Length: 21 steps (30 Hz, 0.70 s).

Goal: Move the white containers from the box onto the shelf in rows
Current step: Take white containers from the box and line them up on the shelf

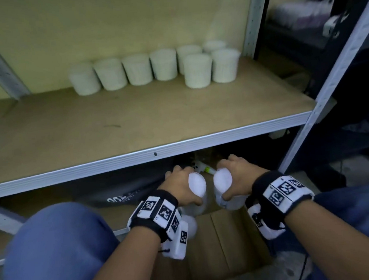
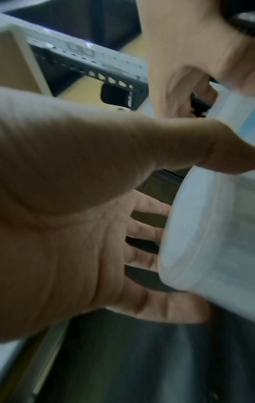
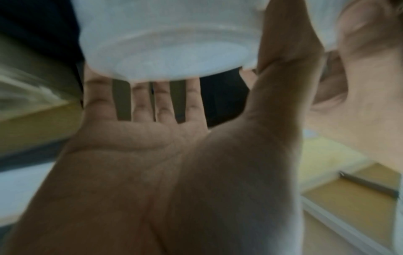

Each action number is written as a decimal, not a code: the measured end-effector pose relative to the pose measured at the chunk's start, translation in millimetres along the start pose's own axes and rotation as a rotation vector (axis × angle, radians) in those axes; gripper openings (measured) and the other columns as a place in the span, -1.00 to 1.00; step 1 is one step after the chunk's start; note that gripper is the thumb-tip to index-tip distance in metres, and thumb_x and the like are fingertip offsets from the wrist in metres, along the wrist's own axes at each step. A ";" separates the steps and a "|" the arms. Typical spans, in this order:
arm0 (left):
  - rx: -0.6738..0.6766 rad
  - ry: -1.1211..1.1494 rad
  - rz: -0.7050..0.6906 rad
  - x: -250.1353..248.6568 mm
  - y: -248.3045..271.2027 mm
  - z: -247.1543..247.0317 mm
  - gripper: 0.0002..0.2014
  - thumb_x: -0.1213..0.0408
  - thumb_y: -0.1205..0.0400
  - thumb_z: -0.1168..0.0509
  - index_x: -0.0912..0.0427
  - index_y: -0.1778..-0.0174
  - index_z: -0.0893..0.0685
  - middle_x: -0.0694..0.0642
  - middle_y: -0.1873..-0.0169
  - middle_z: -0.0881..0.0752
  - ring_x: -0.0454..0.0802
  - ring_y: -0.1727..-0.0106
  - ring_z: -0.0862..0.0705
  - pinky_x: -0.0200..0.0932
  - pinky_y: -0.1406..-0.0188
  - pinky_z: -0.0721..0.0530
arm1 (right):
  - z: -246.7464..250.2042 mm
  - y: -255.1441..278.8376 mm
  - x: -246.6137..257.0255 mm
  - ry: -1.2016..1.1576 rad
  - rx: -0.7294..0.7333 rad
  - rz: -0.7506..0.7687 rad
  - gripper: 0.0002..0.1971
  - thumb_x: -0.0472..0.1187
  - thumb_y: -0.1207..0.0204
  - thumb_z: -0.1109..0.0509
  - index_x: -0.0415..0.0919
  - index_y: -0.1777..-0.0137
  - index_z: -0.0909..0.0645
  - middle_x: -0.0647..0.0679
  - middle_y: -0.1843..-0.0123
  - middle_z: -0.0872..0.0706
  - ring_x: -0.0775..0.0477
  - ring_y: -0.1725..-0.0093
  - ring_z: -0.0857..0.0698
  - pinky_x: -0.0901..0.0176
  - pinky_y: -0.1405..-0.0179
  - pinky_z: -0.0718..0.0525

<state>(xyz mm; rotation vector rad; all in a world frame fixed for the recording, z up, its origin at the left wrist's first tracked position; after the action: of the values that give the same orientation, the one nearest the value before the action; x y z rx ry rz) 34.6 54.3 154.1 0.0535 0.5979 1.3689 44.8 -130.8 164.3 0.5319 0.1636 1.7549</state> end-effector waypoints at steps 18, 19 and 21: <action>-0.537 0.149 -0.066 -0.9 105.2 157.3 -0.19 -0.10 -0.29 -0.50 -0.10 -0.48 -0.42 -0.03 -0.43 -0.52 0.05 -0.46 -0.45 -0.01 -0.33 -0.56 | 145.6 73.3 87.8 -0.139 -0.445 0.193 -0.34 0.07 -0.18 -0.58 0.08 -0.32 -0.48 0.06 -0.30 -0.54 0.05 -0.16 -0.48 0.22 -0.04 -0.50; -0.543 0.154 -0.055 1.7 102.8 162.3 -0.20 -0.10 -0.29 -0.50 -0.10 -0.48 -0.43 -0.04 -0.44 -0.51 0.04 -0.47 -0.43 -0.01 -0.34 -0.55 | 148.8 68.3 90.6 -0.141 -0.459 0.198 -0.37 0.06 -0.20 -0.58 0.06 -0.30 -0.51 0.06 -0.30 -0.55 0.07 -0.15 -0.47 0.24 -0.04 -0.48; -0.551 0.166 -0.038 7.6 96.5 170.4 -0.22 -0.10 -0.29 -0.50 -0.10 -0.46 -0.46 -0.04 -0.43 -0.51 0.04 -0.46 -0.43 -0.01 -0.32 -0.55 | 152.2 56.9 95.5 -0.142 -0.492 0.211 -0.42 0.03 -0.23 -0.58 0.02 -0.28 -0.55 0.06 -0.29 -0.55 0.09 -0.16 -0.46 0.26 -0.06 -0.44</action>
<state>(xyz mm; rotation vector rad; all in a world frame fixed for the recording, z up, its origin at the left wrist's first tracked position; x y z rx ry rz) 21.6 134.5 332.5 -0.5167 0.3392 1.4681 45.1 -80.6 346.0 0.3171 -0.4293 1.8679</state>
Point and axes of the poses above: each hand's wrist, its own y-axis away from the middle knuckle, its own z-axis out of the back of the hand, x = y × z, the point moved 2 cm from there along -y, towards the middle knuckle
